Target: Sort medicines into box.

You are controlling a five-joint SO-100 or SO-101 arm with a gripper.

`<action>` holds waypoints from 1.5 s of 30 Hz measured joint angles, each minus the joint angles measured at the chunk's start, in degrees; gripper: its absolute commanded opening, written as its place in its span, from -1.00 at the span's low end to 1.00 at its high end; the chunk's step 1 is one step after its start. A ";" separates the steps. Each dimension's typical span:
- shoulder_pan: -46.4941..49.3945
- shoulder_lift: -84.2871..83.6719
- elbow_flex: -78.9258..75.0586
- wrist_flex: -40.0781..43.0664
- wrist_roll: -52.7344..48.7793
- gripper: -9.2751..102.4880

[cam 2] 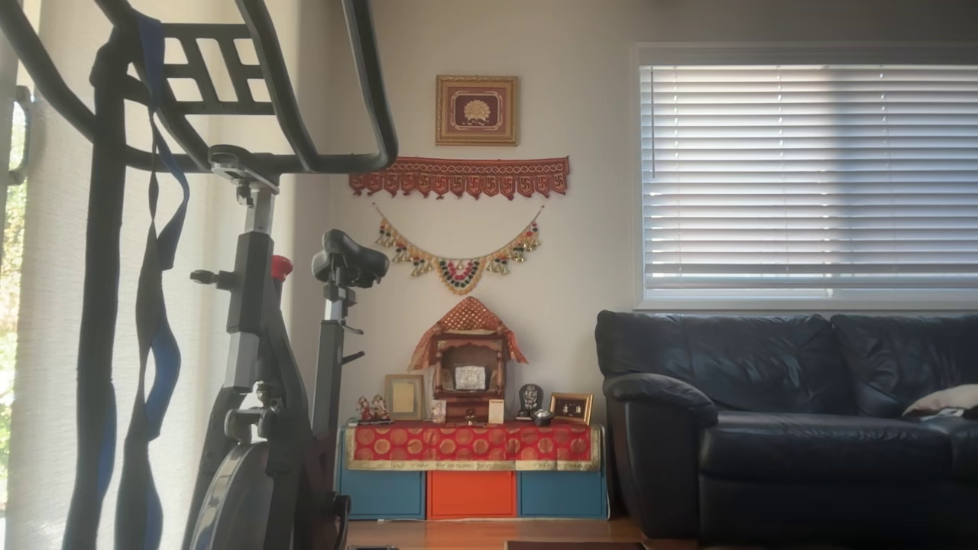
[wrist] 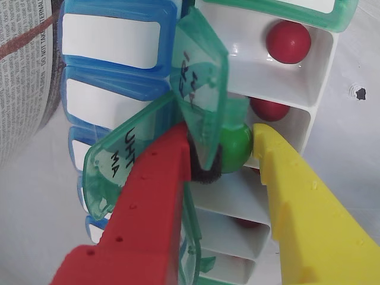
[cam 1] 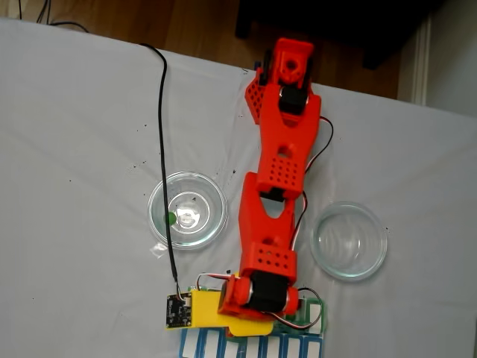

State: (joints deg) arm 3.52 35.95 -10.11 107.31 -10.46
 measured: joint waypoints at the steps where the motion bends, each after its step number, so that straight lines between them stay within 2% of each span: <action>1: 0.00 0.00 0.00 0.00 0.09 -0.58; 9: -0.18 0.88 2.37 0.00 -1.05 -0.34; 32: 0.35 5.98 10.46 0.00 -2.55 -0.28; 45: 1.58 11.07 15.73 0.00 -0.26 -0.35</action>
State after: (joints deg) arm 5.10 47.02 5.62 107.31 -10.72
